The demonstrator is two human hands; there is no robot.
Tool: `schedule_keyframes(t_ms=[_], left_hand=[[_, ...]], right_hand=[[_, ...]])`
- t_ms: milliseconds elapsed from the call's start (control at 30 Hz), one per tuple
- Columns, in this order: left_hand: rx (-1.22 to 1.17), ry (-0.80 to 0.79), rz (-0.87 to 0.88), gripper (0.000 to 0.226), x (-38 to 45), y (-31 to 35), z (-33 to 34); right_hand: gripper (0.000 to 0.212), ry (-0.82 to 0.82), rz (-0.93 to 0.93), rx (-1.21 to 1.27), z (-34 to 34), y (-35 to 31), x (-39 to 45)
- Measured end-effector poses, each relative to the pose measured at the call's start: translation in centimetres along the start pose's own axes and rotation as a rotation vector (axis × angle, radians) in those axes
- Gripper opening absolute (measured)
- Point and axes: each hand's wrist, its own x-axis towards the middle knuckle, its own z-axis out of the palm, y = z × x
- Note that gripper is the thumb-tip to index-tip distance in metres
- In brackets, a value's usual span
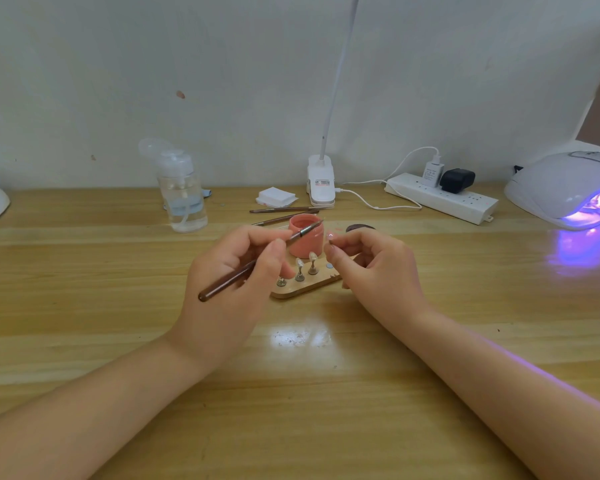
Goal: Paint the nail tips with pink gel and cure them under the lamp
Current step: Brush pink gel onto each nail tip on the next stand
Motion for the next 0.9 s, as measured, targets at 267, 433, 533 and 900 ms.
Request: schedule_keyframes(t_ms=[267,433,533,900], left_hand=[[0.163,-0.114,0.2,0.018,0.0,0.04,-0.06],[0.432,-0.142,0.436,0.023,-0.29,-0.35,0.07],[0.463,-0.123,0.44,0.026,-0.47,-0.61,0.15],[0.432,-0.131,0.367,0.026,-0.76,-0.78,-0.3]], right_hand=[[0.004,0.051,-0.106,-0.069,-0.07,0.45,0.16],[0.007,0.085,-0.129,-0.059,-0.24,0.42,0.44],[0.005,0.09,-0.13,-0.042,-0.36,0.28,0.53],[0.007,0.099,-0.121,-0.027,-0.47,0.18,0.53]])
